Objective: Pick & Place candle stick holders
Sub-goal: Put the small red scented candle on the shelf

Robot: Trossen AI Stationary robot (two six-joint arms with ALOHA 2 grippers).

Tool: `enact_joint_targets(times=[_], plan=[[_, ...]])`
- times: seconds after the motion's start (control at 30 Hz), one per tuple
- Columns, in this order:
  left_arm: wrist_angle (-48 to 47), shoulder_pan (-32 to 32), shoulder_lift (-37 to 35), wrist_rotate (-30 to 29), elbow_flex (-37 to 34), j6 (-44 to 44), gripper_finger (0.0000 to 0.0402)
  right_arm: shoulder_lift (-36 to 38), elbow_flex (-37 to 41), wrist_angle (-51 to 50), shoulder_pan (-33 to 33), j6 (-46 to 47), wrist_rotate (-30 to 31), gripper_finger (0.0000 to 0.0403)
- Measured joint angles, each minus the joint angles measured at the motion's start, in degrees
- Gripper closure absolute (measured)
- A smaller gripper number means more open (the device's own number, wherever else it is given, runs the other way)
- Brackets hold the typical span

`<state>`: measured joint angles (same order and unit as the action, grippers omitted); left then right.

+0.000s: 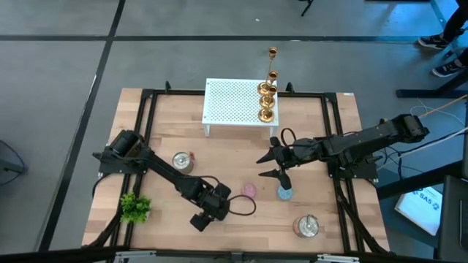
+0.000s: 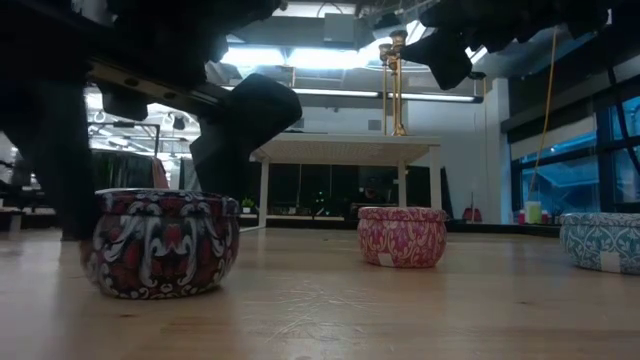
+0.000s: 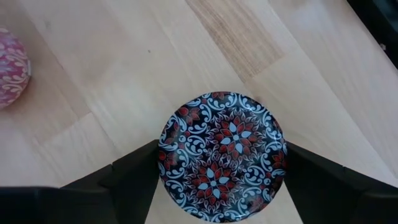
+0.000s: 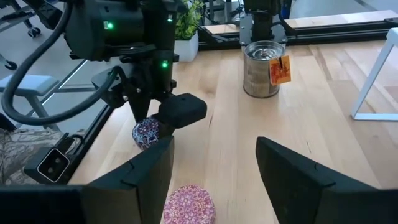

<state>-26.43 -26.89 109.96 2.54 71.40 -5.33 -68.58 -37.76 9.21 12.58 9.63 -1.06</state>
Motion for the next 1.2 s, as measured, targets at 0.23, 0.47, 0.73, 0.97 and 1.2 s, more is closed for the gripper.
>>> enact_joint_targets(times=[0.23,0.47,0.73,0.97,1.2], plan=[[-0.35,0.04,-0.07,-0.01,0.02,1.44,0.0119,0.00,0.00,-0.26,0.00,0.00,0.00,0.0171],[-3.63,0.45,-1.64,-0.07,0.00,1.73,0.0119,0.00,0.00,-0.81,0.00,0.00,-0.02,0.0171],[-5.05,1.14,-4.34,-0.52,0.00,2.18,0.0119,0.00,0.00,-2.60,-0.02,-0.26,-0.28,0.0171],[-5.21,1.84,-7.19,-0.92,0.00,3.07,0.0119,0.00,0.00,-2.47,0.02,-1.46,-6.64,0.0171],[-7.93,2.89,-11.28,-2.08,0.00,3.11,0.0119,0.00,0.00,-2.64,0.00,-1.11,-6.64,0.0171]])
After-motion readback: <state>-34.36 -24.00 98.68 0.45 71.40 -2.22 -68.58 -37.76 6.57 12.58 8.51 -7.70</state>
